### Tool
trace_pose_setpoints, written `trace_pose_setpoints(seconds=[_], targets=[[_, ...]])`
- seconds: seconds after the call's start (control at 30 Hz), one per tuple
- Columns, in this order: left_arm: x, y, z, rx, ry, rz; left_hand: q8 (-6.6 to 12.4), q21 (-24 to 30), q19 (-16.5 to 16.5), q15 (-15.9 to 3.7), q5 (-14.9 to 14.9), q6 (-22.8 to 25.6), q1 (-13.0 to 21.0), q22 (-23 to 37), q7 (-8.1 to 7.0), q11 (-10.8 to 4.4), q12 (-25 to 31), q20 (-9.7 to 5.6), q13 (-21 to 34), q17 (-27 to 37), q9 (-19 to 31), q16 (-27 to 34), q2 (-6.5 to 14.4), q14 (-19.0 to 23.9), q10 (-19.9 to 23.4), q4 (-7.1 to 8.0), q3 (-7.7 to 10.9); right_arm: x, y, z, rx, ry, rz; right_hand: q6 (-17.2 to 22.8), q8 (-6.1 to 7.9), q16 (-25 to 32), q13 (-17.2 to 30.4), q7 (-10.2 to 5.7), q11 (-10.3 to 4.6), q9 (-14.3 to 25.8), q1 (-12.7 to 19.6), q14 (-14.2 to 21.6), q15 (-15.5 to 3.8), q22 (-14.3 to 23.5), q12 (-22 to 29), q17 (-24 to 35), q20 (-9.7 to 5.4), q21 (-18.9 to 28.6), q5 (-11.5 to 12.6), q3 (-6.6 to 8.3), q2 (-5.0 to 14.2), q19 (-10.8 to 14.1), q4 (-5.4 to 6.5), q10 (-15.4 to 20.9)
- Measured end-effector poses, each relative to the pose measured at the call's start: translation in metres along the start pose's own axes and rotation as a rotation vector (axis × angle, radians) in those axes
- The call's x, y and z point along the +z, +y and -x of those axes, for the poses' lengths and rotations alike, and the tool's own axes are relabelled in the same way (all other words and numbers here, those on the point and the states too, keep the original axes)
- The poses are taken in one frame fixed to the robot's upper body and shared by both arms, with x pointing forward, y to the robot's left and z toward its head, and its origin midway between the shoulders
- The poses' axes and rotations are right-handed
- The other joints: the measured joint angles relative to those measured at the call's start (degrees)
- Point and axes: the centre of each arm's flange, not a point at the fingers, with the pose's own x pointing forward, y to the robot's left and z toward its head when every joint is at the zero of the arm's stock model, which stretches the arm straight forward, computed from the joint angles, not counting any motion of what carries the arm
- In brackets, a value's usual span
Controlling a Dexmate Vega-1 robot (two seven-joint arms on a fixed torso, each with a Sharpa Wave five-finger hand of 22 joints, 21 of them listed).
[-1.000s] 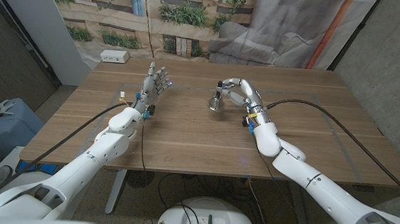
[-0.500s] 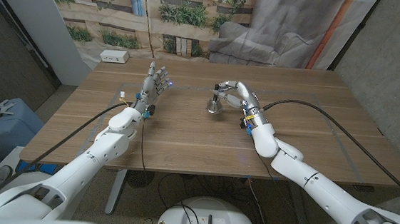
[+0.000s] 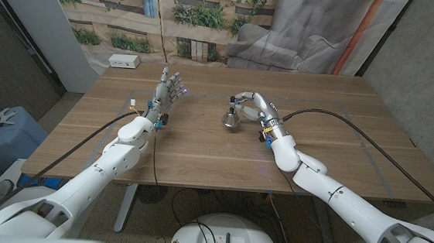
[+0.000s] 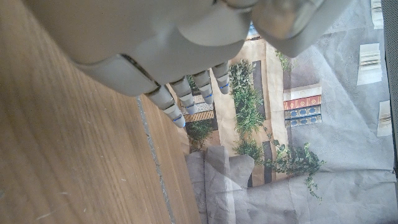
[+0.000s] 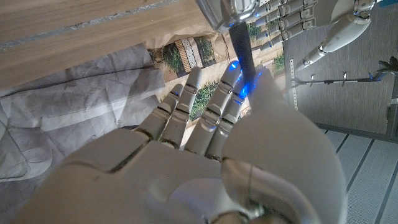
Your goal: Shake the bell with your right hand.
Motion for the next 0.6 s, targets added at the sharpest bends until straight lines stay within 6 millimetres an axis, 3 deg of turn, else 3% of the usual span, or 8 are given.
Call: trace_pose_setpoints(seconds=[0.6], targets=[[0.0, 0.0, 0.0, 0.0, 0.0, 0.0, 0.0, 0.0, 0.0, 0.0, 0.0, 0.0, 0.0, 0.0, 0.0, 0.0, 0.0, 0.0, 0.0, 0.0, 0.0, 0.0, 0.0, 0.0, 0.0, 0.0, 0.0, -0.01, 0.011, 0.002, 0.048, 0.016, 0.028, -0.6, 0.11, -0.4, 0.0, 0.0, -0.11, 0.0, -0.7, -0.2, 0.21, 0.0, 0.0, 0.3, 0.0, 0.0, 0.2, -0.23, -0.02, 0.0, -0.24, -0.7]])
